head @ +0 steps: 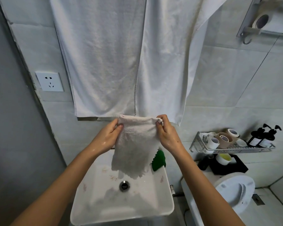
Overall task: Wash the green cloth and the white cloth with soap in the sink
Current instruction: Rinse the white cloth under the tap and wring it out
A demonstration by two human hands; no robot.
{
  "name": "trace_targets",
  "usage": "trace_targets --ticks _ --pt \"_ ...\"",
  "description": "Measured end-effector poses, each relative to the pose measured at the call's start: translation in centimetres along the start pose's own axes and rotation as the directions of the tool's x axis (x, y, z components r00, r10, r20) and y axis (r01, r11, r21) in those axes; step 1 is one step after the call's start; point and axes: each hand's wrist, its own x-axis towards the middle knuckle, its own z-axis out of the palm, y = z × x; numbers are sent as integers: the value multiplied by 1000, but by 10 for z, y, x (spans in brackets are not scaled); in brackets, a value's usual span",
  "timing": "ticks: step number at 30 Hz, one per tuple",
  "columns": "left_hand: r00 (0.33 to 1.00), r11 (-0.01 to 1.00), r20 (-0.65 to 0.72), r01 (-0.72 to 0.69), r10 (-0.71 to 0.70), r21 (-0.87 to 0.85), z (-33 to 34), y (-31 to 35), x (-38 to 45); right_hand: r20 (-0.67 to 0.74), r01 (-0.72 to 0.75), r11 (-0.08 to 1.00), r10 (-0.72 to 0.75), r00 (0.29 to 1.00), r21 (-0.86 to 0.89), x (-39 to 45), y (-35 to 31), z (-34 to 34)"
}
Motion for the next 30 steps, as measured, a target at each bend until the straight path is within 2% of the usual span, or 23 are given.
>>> trace_targets --ticks 2,3,4,5,7,8,11,13,14,16,18,19,21,22,24,26,28,29,30 --pt "1000 998 -6 -2 2 69 -4 3 5 -13 -84 992 85 996 89 3 -4 3" --pt "1000 996 -16 7 -6 93 -5 5 8 5 -164 962 167 986 220 3 -9 3" --pt "999 995 -37 27 -24 93 -6 8 10 77 -270 875 262 962 401 3 -12 1" --pt "997 997 -61 57 -53 56 -6 11 11 209 -393 719 336 918 574 2 -17 -2" --pt "987 986 -78 133 -141 -103 -7 18 14 402 -498 443 297 866 746 1 -17 -8" --pt "980 967 -56 175 -189 -185 -8 21 15 431 -496 425 245 868 757 1 -12 -11" --pt "965 897 134 258 -224 -360 -16 27 11 376 -355 619 101 921 701 1 0 -17" --pt "952 867 258 266 -167 -421 -19 25 6 360 -293 635 24 933 715 1 5 -22" --pt "947 862 292 259 -136 -436 -18 23 3 349 -262 657 -2 937 707 -1 5 -24" --pt "950 875 303 210 -76 -437 -14 20 -2 307 -134 786 -74 949 603 -4 5 -25" --pt "969 932 247 92 -3 -350 -7 18 -5 268 46 920 -161 950 389 -6 4 -20" --pt "977 965 211 20 37 -262 -4 17 -6 248 113 952 -187 950 283 -6 4 -16" --pt "982 993 149 -120 117 9 2 10 -7 201 194 974 -215 956 117 -4 7 -8" --pt "981 969 128 -166 144 182 5 3 -6 186 216 975 -222 957 54 -4 8 -5" --pt "986 881 84 -166 143 444 12 -9 -7 192 220 975 -210 959 -27 -5 13 0" --pt "993 833 41 -116 111 541 15 -16 -7 202 186 981 -172 964 -50 -6 15 6" --pt "998 823 7 -56 62 566 16 -18 -6 194 94 994 -102 976 53 -7 14 9" --pt "1000 855 -17 -8 20 518 15 -17 -4 177 37 988 -63 982 151 -6 13 9" --pt "998 920 -45 53 -39 389 14 -14 -3 152 -19 969 -19 988 247 -6 13 8"
